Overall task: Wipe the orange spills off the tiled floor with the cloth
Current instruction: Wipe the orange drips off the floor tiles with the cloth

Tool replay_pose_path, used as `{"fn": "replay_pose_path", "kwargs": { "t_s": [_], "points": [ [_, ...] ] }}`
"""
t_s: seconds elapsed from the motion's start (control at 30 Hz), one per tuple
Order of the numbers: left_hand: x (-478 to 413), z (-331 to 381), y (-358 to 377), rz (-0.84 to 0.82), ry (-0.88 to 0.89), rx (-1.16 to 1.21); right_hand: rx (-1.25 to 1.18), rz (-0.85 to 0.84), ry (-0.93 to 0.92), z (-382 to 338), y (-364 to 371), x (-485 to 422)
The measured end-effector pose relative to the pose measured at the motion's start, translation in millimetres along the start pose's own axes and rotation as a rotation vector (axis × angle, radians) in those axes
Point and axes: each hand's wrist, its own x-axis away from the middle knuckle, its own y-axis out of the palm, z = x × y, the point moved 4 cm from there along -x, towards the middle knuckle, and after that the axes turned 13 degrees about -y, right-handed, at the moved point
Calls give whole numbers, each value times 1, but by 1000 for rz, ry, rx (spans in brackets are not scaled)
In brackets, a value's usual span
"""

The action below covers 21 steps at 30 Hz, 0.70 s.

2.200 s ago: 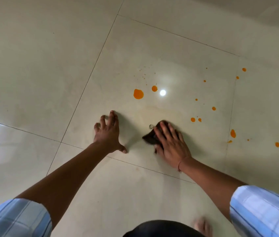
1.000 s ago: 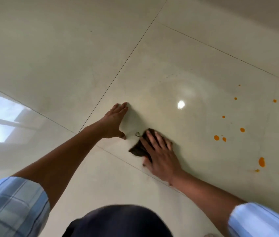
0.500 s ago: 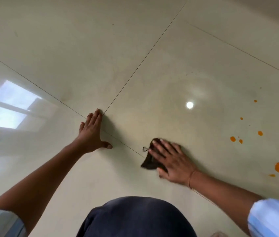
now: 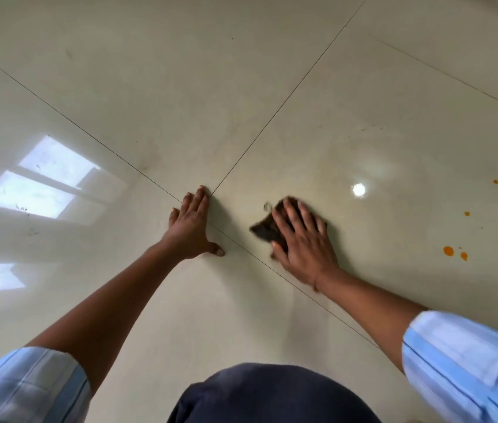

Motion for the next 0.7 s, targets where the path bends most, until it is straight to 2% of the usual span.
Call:
{"fn": "replay_pose_path", "kwargs": {
  "t_s": [0.07,0.2,0.27,0.3,0.4,0.43,0.6,0.7],
  "points": [
    [1,3,1,0,7,-14,-17,64,78,-1,-2,-13],
    [10,22,-1,28,91,-79,-4,-16,-183,-22,12,72],
    [16,47,1,46,149,-95,22,-45,-296,7,9,80],
    [16,61,1,59,181,-116,53,-29,-267,27,6,65],
    [3,104,-1,73,227,-109,20,48,176,92,-15,1],
    [-6,119,-3,58,227,-96,6,74,262,103,-18,-6],
    [-42,169,-13,-84,117,-168,-1,38,193,108,-10,42],
    [-42,175,-14,-97,89,-205,-23,119,431,164,-26,20]
  ]
}}
